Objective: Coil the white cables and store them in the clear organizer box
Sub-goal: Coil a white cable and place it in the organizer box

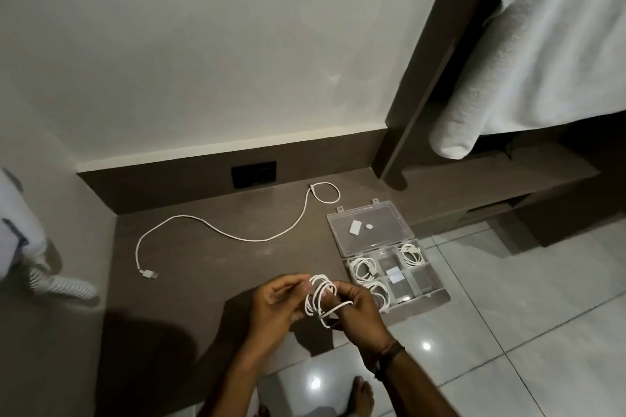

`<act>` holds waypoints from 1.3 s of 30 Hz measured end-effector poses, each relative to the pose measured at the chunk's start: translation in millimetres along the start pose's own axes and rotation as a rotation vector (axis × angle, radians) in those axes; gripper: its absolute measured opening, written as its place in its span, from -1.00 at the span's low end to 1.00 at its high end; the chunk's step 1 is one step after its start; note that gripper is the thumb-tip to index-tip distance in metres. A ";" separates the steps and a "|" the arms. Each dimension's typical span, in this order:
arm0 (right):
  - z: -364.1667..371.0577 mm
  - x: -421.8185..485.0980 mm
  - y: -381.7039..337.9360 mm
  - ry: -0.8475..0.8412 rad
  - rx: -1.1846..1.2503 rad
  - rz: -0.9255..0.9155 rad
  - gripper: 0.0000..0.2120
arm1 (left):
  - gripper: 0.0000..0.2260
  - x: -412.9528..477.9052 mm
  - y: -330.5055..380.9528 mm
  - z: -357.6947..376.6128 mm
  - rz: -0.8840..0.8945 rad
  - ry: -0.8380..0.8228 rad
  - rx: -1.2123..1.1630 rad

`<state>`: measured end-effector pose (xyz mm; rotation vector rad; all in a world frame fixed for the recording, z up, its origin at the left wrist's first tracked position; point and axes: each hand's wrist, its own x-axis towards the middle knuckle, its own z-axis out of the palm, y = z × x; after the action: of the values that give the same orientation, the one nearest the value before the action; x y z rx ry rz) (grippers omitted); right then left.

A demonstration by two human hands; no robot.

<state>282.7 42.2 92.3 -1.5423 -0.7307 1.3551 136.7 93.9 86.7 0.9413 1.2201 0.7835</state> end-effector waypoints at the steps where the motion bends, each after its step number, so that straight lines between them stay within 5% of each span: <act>1: -8.1 0.4 0.7 -0.014 0.037 0.053 -0.81 | -0.83 0.3 4.8 7.2 0.002 -0.039 0.000; 8: -69.1 18.2 4.4 0.142 -0.043 0.065 -0.83 | -0.51 -4.6 2.9 70.3 0.087 -0.271 0.173; 12: -100.0 25.8 3.5 0.166 -0.072 0.137 -0.88 | -0.65 2.1 -14.1 106.2 0.184 -0.174 0.286; 15: -122.8 31.2 1.2 0.066 0.017 0.231 -0.88 | -0.75 18.5 -26.9 121.3 0.116 -0.112 0.214; 19: -165.3 40.8 -2.0 -0.282 0.129 0.403 -0.71 | -0.84 33.6 -36.3 135.4 -0.038 -0.092 -0.022; 26: -199.0 55.7 3.1 -0.514 0.658 0.685 -0.69 | -0.89 38.4 -42.0 163.7 -0.101 -0.104 -0.131; 39: -216.0 69.1 17.1 -0.302 0.556 0.661 -0.76 | -0.82 39.0 -48.1 199.9 -0.227 0.030 -0.198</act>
<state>504.2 41.8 40.2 -1.1661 0.0364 2.0925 340.5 75.1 43.1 0.6192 1.2265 0.7236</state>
